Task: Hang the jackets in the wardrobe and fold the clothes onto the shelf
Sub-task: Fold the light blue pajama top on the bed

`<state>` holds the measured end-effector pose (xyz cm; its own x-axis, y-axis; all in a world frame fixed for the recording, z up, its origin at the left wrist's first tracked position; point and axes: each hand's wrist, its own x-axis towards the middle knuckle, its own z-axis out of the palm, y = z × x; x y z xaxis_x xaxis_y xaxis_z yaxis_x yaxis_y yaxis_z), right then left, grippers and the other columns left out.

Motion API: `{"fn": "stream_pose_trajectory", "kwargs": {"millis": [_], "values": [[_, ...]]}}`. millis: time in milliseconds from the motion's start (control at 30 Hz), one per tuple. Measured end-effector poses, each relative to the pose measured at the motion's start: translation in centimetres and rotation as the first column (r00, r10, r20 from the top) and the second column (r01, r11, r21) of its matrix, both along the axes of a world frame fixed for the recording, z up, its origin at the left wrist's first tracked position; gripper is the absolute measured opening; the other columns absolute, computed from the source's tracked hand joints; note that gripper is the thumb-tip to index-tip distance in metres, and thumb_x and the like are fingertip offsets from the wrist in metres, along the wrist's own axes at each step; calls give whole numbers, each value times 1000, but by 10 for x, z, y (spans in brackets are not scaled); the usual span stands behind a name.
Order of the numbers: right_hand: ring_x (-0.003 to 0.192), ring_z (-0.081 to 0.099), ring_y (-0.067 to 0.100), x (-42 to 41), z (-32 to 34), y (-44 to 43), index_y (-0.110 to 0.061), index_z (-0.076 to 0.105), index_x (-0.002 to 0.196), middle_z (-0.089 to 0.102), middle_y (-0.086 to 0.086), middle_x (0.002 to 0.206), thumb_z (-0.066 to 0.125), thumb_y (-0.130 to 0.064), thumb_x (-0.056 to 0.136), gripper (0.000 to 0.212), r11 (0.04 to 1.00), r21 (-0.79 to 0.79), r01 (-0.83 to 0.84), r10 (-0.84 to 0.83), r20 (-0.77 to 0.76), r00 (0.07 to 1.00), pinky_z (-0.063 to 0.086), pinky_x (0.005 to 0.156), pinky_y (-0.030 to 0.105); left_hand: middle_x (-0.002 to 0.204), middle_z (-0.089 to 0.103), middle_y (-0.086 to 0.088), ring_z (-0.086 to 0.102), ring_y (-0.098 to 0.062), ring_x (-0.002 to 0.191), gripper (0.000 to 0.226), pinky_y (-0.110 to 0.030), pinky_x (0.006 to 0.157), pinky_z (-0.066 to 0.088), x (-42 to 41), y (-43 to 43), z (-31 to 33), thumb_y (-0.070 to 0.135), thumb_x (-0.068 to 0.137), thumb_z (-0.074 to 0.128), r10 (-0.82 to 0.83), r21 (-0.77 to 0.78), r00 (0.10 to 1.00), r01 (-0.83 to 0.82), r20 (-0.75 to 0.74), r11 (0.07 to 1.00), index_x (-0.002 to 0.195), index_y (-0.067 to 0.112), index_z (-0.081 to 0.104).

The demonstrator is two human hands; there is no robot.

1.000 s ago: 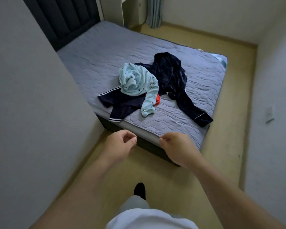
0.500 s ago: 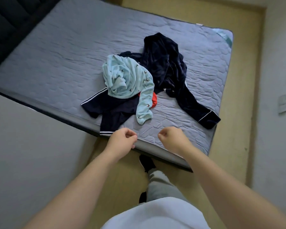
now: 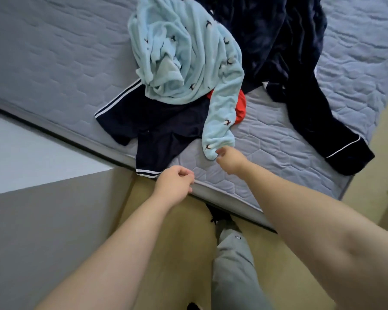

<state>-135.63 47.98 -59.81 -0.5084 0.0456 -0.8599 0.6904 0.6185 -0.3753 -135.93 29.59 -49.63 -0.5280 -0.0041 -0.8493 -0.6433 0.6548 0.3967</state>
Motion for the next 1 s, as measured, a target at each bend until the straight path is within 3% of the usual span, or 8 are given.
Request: {"fn": "stream_pose_trajectory", "kwargs": {"millis": [133,267,367,433,567,733,900,1000], "values": [[129,48,32,-22,-67,-10,-22,53,140,37,16,149,55,-19,96,44,994,-12,109,-109,-5,994,43,102,32,85,72,3,67,-11,62,12,-28,65,47,-14,-13,-40,17,95,58,9,-10,1000,-8,26,1000,88,18,67],[149,13,41,-39,-113,-21,-35,40,150,3,13,165,53,-37,97,55,1000,22,-9,7,91,996,19,121,49,84,71,4,67,-12,63,12,-29,65,48,-14,-30,-75,17,97,57,30,-28,996,-28,81,999,90,18,67],[147,22,37,-44,-121,-31,-18,35,152,24,11,161,41,-26,105,49,983,67,171,-177,92,980,21,120,46,84,69,0,64,-13,62,14,-27,59,46,-10,-38,-83,14,98,56,78,-38,990,-74,114,997,88,17,64],[135,44,31,-45,-113,-30,-7,48,140,48,12,146,42,-14,104,37,993,108,43,-48,39,998,39,108,39,84,69,-1,63,-12,62,12,-25,54,45,-8,-42,-81,14,99,56,110,-42,986,-106,125,993,90,16,63],[101,63,29,-47,-60,-22,-7,60,95,61,5,87,60,-27,94,20,835,79,545,-531,-141,835,48,79,34,85,68,0,63,-13,65,10,-26,57,46,-11,-41,-53,15,100,55,140,-4,983,-140,118,990,94,14,64],[83,63,20,-54,57,-19,-6,55,124,64,7,106,71,-38,86,53,589,-99,802,-806,5,592,48,53,26,90,70,-2,65,-14,68,11,-25,58,48,-21,-38,19,17,100,55,125,85,990,-130,66,988,97,14,64],[78,61,25,-50,195,-28,-6,60,114,67,15,108,64,-24,93,27,648,-175,741,-748,36,663,49,54,29,92,68,-10,63,-14,62,13,-22,49,46,-41,-41,99,18,101,53,141,222,989,-146,38,964,94,13,63],[83,59,26,-36,277,-40,-2,65,110,64,14,97,63,-14,89,24,708,-237,665,-695,-63,717,49,67,35,96,67,-10,63,-19,76,23,-29,67,51,-57,-42,136,26,105,48,170,293,984,-180,60,939,110,8,62]]}}
